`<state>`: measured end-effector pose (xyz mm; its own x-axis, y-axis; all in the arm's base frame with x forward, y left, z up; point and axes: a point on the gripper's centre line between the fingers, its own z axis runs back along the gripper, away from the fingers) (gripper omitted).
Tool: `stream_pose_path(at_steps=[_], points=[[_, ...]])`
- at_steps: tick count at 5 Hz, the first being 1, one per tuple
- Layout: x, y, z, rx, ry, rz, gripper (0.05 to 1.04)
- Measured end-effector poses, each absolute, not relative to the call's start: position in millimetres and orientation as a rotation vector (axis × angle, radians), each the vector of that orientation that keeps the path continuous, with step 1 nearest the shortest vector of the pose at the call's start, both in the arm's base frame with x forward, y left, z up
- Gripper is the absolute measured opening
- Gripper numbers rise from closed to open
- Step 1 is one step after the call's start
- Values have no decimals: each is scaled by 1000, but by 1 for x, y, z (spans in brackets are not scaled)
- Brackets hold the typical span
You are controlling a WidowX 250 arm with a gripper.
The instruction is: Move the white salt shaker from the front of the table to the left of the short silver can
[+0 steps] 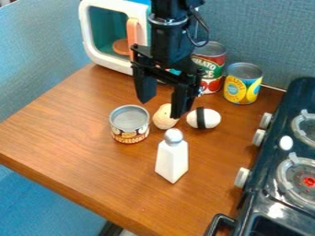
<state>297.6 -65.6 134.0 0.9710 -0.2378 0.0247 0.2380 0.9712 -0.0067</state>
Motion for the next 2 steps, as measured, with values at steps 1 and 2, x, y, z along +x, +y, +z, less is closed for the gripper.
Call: stream_pose_path(at_steps=[1, 2], points=[[296, -65, 125, -7, 7, -240, 1001], [295, -64, 115, 1, -3, -272, 1001]])
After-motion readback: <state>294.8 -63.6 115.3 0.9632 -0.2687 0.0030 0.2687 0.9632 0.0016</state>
